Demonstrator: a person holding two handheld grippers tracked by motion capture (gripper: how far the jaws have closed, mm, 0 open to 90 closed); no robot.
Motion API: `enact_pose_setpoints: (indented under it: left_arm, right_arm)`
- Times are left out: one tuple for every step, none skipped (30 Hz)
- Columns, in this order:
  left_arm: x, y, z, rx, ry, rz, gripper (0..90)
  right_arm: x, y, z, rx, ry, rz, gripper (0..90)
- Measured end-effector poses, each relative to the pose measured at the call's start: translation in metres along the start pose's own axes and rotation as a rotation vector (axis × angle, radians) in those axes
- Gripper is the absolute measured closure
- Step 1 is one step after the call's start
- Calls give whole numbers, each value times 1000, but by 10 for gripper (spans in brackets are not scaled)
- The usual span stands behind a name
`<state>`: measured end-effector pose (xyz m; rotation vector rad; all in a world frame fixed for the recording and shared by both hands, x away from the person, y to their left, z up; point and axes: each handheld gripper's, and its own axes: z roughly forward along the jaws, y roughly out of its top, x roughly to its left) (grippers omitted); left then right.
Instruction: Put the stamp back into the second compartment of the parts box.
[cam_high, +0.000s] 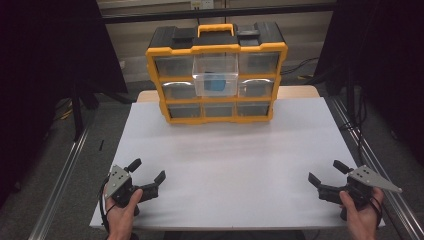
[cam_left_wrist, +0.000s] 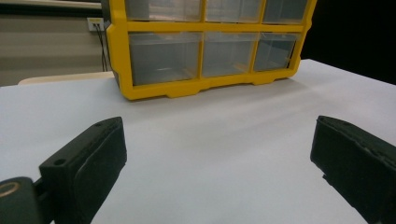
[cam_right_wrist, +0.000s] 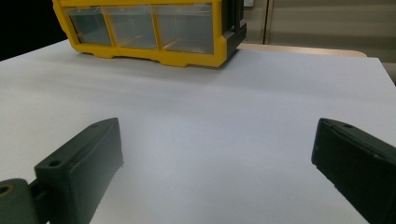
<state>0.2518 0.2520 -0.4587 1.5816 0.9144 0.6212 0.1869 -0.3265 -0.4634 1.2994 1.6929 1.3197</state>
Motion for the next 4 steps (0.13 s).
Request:
enact_pose_setpoints:
  left_arm:
    - [0,0,0,-1,0,-1,38]
    - [0,0,1,-2,1,-3,38]
    - [1,0,0,7,2,10,38]
    - [1,0,2,-7,-1,-10,38]
  right_arm:
    - [0,0,2,1,2,-3,15]
    - [0,0,3,2,5,3,15]
    - [0,0,5,6,14,5,15]
    - [0,0,6,6,12,3,15]
